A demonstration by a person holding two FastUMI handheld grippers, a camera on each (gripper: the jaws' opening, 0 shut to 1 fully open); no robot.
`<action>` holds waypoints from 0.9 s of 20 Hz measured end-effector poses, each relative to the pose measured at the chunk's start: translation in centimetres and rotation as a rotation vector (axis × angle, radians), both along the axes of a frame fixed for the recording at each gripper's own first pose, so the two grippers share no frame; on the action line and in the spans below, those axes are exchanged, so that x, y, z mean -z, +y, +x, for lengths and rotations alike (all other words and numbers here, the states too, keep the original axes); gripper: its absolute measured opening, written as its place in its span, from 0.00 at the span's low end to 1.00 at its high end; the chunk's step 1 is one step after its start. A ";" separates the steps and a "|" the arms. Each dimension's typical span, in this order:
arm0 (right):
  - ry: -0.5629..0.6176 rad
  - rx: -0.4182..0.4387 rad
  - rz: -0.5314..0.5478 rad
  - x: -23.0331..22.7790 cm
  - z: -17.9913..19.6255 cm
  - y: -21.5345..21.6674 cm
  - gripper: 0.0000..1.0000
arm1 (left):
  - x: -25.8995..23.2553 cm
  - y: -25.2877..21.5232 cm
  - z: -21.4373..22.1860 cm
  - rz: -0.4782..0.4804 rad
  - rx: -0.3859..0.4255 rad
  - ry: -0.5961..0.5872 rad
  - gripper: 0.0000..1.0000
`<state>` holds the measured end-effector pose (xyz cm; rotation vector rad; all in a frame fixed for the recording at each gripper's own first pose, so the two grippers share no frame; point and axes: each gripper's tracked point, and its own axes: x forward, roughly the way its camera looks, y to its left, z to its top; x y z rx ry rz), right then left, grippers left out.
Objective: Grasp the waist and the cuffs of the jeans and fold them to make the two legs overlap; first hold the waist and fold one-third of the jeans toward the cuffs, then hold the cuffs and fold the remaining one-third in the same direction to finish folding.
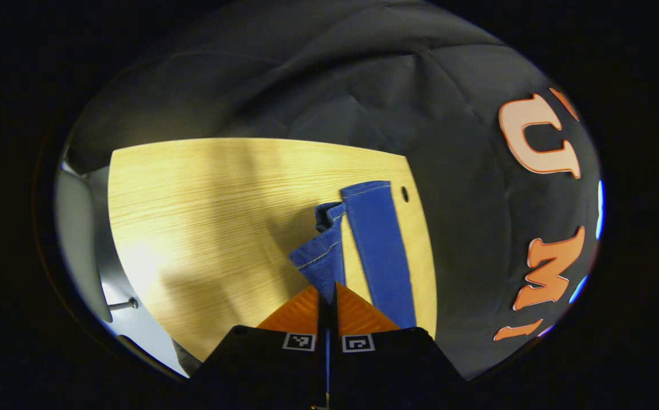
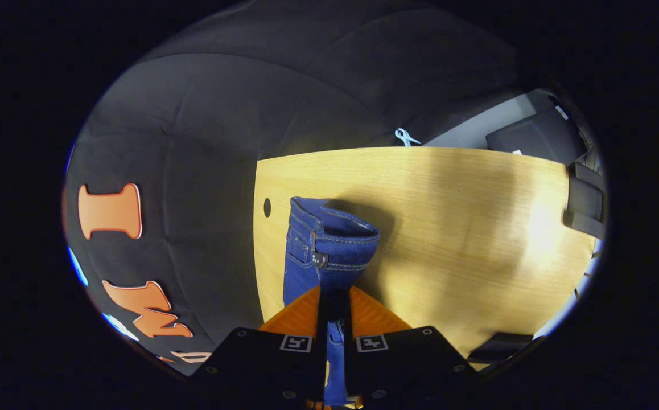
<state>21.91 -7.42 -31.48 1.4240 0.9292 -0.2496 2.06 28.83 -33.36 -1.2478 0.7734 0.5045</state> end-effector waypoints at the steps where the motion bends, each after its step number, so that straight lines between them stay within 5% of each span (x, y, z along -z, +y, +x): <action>1: -0.006 -0.001 0.005 -0.4 0.6 0.1 0.13 | -1.0 -0.1 0.8 0.001 0.004 -0.014 0.03; 9: 0.156 -0.009 0.012 -1.8 3.5 0.3 0.13 | -6.2 1.1 7.4 -0.006 -0.005 0.027 0.02; 18: 0.313 0.029 -0.060 -1.2 10.9 3.4 0.13 | -1.9 3.8 17.1 -0.053 0.016 0.242 0.02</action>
